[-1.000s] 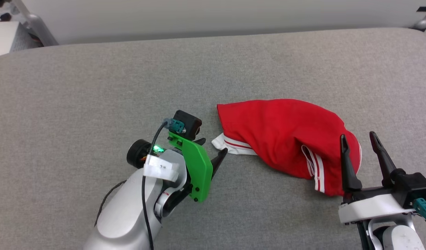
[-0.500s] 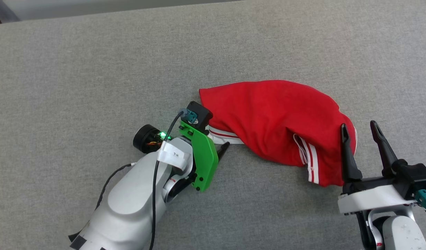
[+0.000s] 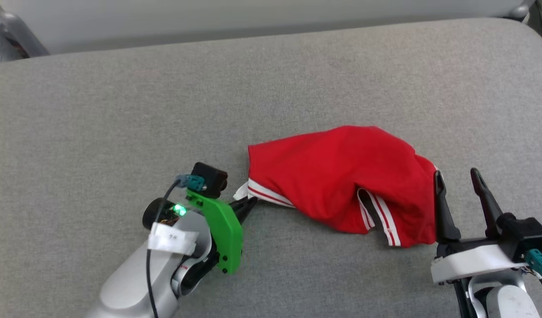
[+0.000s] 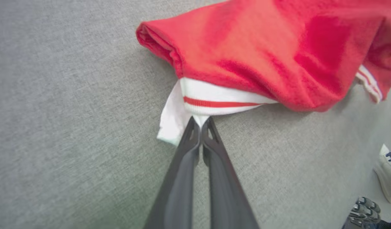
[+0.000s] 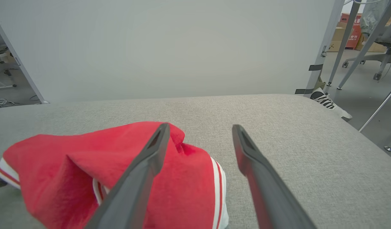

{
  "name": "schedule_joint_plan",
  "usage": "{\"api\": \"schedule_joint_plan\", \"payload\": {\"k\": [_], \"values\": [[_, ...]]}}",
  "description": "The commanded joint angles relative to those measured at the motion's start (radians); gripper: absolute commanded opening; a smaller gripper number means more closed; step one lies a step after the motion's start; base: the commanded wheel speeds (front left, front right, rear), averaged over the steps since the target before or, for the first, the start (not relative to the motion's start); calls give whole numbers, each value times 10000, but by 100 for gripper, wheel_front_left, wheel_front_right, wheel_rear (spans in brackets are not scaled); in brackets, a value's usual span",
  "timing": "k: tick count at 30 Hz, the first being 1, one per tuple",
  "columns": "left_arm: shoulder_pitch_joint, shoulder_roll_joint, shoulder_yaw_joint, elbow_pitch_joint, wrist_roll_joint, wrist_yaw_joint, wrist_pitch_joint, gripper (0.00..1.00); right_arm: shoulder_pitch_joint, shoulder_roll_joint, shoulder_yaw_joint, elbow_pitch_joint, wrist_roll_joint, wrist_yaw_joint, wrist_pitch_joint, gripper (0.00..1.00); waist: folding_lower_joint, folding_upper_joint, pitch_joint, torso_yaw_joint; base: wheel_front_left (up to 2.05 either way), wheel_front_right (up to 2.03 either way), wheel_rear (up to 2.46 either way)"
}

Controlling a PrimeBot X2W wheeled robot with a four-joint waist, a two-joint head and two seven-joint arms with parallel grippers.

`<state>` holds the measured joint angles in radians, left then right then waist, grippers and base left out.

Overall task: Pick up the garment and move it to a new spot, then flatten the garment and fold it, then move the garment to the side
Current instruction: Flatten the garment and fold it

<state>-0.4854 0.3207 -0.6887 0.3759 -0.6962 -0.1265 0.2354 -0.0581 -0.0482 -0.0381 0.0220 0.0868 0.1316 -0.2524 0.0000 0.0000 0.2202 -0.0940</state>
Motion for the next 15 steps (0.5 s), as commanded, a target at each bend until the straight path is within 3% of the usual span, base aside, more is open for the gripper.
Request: {"api": "schedule_joint_plan", "payload": {"k": [1,10,14,15], "values": [[306,252,180,-427,-229,79,-37,0,192,-20,-8,59,18,-9,-93,100,0,0,-801,481,0,0,0],[1860,2238,1306,-4519,-1764,962,1615,0,600,-20,15,243,74,-9,-93,100,0,0,-1551,1023,0,0,0],[2186,3075,1845,-5792,-2791,1514,2890,0,611,-20,94,300,90,-9,-93,100,0,0,-1592,1071,0,0,0],[2206,3715,1926,-6017,-2967,1872,3789,0,530,-20,187,309,128,-9,-93,100,0,0,-1475,973,0,0,0]]}}
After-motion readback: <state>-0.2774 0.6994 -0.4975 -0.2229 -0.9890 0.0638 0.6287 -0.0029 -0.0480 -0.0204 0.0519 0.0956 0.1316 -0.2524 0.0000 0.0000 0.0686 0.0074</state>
